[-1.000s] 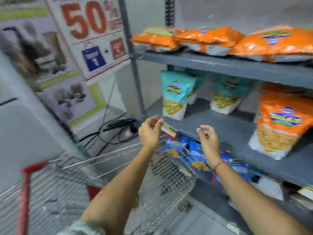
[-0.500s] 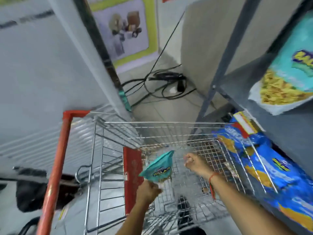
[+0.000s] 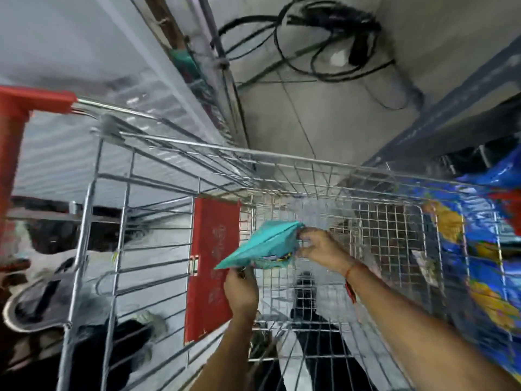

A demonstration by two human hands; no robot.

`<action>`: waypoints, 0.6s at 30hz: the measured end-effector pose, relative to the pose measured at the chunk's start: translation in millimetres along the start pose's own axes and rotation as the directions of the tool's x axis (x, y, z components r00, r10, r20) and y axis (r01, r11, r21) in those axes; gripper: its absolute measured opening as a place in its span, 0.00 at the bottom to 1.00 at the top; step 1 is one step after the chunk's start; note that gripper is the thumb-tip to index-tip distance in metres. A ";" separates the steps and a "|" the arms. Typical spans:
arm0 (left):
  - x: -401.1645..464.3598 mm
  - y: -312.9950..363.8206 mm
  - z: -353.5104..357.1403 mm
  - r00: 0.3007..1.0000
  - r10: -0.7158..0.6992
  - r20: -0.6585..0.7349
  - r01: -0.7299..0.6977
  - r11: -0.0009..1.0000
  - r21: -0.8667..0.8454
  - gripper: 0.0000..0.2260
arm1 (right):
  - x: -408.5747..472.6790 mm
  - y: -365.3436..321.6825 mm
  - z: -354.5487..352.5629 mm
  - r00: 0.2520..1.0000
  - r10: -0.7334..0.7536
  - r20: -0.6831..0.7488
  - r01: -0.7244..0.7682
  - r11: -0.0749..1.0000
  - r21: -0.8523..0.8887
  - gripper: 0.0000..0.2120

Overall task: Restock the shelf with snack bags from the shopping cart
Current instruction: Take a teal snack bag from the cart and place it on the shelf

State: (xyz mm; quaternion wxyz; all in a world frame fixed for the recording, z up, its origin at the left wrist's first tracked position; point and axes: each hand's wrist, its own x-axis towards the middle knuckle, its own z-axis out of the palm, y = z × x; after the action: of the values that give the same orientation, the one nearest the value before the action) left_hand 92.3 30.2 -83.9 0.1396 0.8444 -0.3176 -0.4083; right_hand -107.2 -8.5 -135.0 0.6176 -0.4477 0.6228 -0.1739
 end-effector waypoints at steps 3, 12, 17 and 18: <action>2.0 4.2 4.4 0.998 -0.042 -0.041 0.042 0.999 0.002 0.12 | -2.8 -14.8 0.2 0.997 -0.065 -0.043 0.063 0.997 -0.040 0.19; -7.3 2.4 -2.7 0.995 0.087 0.045 -0.086 0.996 -0.019 0.11 | -26.9 -43.3 18.7 0.973 -0.142 -0.182 0.142 0.990 -0.009 0.04; -40.2 25.2 -40.2 0.886 0.438 0.151 -0.458 0.878 0.141 0.08 | -83.5 -55.9 15.0 0.933 -0.053 -0.356 0.146 0.960 0.238 0.03; -49.7 30.2 -49.2 0.852 0.492 0.178 -0.516 0.846 0.135 0.08 | -97.0 -59.4 15.9 0.918 -0.034 -0.395 0.160 0.943 0.290 0.02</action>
State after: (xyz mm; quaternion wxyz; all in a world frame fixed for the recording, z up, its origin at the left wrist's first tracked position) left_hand 94.7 38.5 -8.2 0.1443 0.7101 -0.5723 -0.3839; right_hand -88.0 39.8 -32.6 0.5378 -0.3304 0.6724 -0.3866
